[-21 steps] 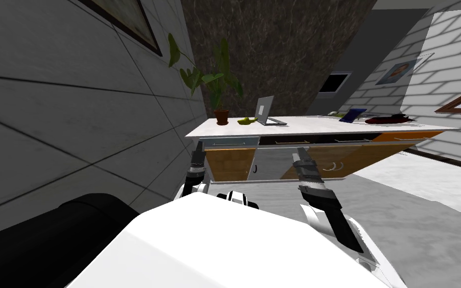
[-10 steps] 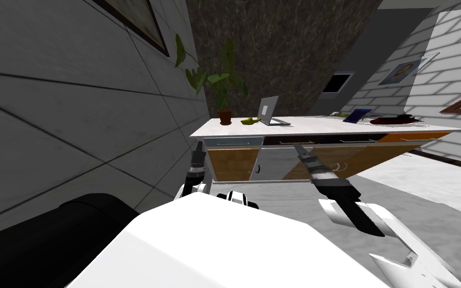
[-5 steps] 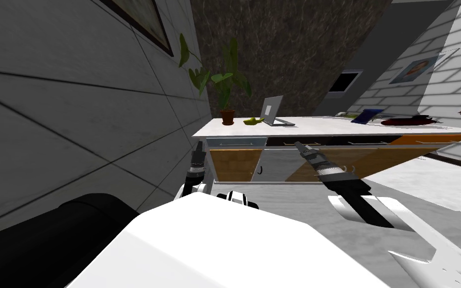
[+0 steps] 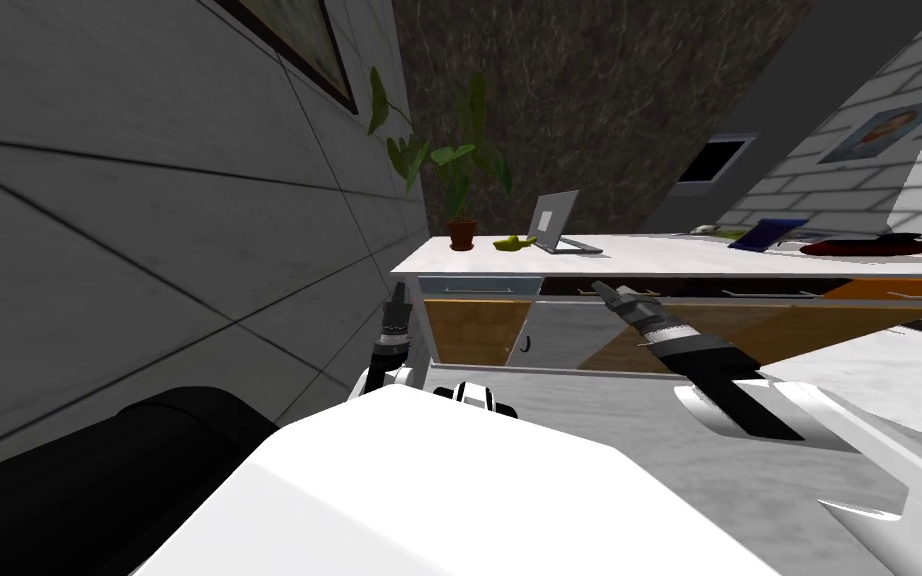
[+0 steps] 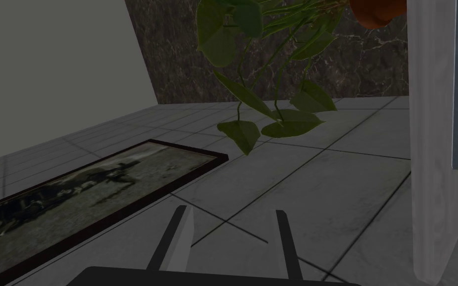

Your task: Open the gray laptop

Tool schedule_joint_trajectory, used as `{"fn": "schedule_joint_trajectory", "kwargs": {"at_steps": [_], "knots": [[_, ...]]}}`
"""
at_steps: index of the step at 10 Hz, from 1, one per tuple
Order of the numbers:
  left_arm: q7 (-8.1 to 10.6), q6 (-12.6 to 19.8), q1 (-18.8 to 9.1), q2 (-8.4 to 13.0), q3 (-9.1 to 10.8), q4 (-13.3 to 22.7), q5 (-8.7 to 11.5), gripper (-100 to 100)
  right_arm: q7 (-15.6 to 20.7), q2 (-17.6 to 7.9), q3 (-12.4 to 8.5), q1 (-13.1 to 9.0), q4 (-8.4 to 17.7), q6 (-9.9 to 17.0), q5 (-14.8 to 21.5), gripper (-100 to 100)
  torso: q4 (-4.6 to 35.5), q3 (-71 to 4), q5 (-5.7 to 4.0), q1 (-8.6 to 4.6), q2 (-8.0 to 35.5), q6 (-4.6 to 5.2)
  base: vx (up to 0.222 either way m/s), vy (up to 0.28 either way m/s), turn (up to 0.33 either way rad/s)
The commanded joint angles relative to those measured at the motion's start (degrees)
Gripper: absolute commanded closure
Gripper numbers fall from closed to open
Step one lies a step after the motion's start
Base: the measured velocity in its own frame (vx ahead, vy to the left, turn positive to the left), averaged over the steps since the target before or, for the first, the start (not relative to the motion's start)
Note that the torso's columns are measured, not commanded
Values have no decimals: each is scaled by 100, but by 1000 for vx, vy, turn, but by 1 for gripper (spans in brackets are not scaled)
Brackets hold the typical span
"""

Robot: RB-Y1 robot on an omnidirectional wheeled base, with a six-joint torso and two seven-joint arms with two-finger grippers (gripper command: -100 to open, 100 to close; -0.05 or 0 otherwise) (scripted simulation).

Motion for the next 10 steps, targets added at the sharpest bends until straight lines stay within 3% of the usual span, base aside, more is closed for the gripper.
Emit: {"fn": "schedule_joint_trajectory", "kwargs": {"at_steps": [1, 2, 10], "knots": [[0, 0, 0, 0, 0, 0, 0, 0, 36, -419, 5, -68, 182, 194, 135, -100, 0, 1, 0, -1, 2, 4, 22, 6, 113], [0, 0, 0, 0, 0, 0, 0, 0, 36, -475, 5, -68, 182, 194, 135, -100, 0, 0, 0, 0, 0, 0, 19, 2, 65], [0, 0, 0, 0, 0, 0, 0, 0, 165, -1639, 126, -171, 743, 713, 378, -100, 0, 0, -1, 0, 0, 1, 22, -2, 118]]}}
